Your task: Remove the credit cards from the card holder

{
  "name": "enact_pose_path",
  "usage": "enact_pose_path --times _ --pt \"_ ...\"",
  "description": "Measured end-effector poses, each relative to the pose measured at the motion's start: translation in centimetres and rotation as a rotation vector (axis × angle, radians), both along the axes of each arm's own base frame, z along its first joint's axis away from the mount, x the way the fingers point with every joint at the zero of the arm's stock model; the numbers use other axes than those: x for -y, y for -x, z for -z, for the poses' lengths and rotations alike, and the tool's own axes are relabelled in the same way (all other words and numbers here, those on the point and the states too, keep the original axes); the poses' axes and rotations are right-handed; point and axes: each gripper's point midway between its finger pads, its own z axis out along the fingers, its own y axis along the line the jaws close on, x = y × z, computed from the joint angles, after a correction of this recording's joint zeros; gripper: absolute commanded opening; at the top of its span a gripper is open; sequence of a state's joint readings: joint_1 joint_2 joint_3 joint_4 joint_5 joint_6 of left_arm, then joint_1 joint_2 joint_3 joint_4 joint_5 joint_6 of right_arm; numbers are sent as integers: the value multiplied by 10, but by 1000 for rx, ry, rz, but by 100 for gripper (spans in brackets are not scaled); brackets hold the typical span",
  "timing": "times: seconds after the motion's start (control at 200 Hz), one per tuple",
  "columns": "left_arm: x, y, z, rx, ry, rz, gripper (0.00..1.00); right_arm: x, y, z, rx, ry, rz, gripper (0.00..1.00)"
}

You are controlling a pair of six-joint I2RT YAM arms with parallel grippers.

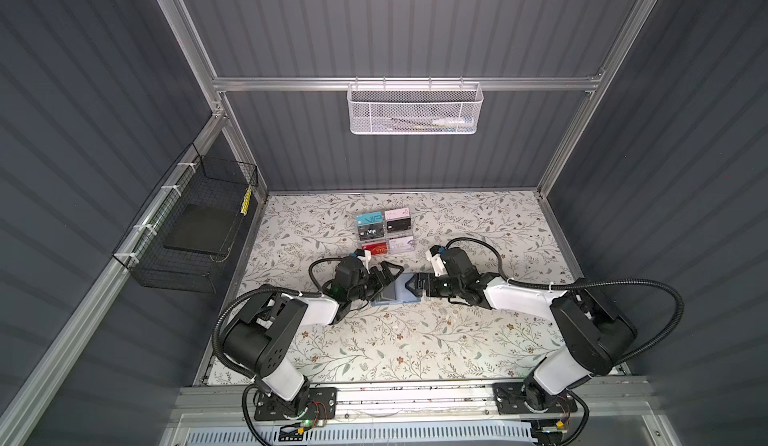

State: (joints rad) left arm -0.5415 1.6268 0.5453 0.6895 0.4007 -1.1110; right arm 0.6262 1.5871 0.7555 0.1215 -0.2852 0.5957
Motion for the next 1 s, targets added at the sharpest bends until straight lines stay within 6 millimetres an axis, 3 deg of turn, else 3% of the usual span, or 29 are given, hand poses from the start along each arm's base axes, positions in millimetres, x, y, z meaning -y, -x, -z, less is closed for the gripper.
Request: enact_pose_path --times 0.18,0.495,0.755,1.001 --pt "8 -2 1 -3 -1 14 100 24 -7 -3 3 13 67 99" --pt "29 -5 -1 0 13 36 100 38 -9 -18 37 0 104 99" --pt "26 -8 -4 0 15 22 100 35 -6 -17 21 -19 86 99" --pt "3 -19 -29 47 37 -33 100 20 1 -21 18 -87 23 99"
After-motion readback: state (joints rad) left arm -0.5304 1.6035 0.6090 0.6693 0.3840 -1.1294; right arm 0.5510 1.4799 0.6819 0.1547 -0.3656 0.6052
